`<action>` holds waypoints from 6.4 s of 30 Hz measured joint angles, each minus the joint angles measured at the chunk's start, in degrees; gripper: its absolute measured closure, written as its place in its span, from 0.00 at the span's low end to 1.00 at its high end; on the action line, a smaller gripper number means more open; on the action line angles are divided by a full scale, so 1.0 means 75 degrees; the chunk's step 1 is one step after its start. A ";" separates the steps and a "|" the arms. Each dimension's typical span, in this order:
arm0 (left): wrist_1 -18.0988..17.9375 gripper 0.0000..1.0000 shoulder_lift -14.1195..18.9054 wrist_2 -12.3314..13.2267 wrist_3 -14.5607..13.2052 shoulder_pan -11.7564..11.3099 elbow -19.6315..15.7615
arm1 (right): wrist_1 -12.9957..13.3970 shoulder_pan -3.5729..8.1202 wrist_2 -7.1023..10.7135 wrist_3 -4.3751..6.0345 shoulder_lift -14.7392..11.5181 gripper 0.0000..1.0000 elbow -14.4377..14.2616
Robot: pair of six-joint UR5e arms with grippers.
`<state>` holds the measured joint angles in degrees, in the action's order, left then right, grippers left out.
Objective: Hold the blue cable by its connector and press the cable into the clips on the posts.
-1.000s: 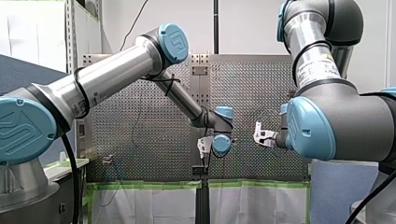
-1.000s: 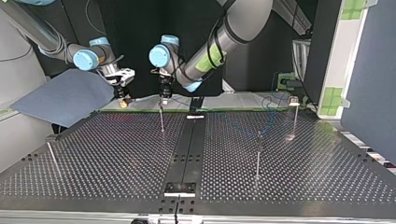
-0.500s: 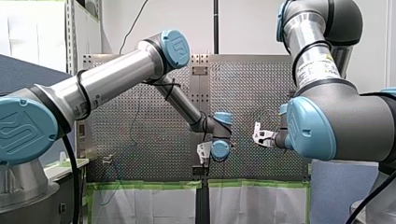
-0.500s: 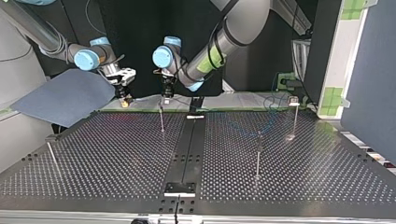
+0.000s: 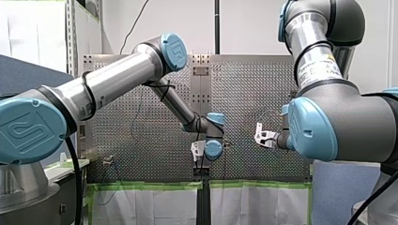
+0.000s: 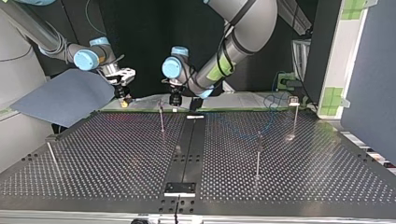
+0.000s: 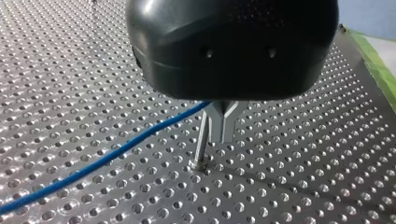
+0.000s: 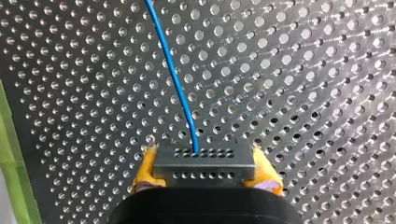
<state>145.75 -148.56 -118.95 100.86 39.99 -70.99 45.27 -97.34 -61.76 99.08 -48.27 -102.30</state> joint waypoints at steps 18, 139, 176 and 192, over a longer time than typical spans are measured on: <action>0.0145 0.98 -0.0177 0.0651 0.0059 -0.0145 0.0000 | 0.0097 0.0010 -0.0004 0.0085 0.0005 1.00 0.0083; 0.1743 0.00 0.0701 0.0559 -0.1507 0.0395 -0.0220 | -0.0164 0.0350 0.0171 0.0140 0.0346 1.00 0.0930; 0.1688 0.00 0.0712 0.0275 -0.1144 0.0768 -0.0224 | -0.0190 0.0358 0.0211 0.0148 0.0346 1.00 0.0932; 0.1271 0.00 0.1615 0.0021 -0.1115 0.1019 -0.1056 | -0.0235 0.0386 0.0218 0.0146 0.0350 1.00 0.0931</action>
<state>155.28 -136.45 -118.80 92.50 47.63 -78.91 43.51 -94.44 -60.13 100.17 -45.65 -95.31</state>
